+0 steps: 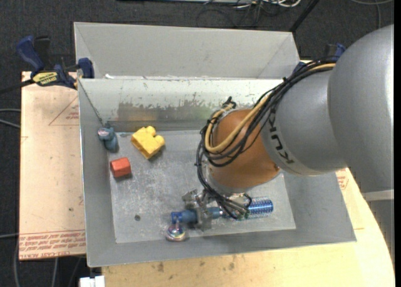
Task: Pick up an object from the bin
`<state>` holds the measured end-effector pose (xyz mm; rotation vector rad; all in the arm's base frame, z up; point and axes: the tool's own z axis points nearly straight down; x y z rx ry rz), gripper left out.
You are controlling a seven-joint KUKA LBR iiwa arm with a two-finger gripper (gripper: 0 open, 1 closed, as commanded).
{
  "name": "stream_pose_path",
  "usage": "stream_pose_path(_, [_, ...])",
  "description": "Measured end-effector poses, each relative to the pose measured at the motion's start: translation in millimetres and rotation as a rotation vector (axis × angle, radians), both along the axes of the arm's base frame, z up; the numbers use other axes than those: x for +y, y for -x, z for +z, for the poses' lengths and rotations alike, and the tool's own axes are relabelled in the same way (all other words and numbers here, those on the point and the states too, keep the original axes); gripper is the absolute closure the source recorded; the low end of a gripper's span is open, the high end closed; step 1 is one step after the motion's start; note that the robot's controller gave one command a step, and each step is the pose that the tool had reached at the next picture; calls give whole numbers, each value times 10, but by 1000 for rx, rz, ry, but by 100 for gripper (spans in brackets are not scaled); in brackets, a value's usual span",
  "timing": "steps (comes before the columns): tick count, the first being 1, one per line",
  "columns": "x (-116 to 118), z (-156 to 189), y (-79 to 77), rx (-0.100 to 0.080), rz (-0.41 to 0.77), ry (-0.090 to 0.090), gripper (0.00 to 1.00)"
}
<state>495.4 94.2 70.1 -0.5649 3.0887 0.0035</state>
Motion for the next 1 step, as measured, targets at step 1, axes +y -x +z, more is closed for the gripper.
stream_pose_path(1, [-59,1570,-76,-9,82,0,100])
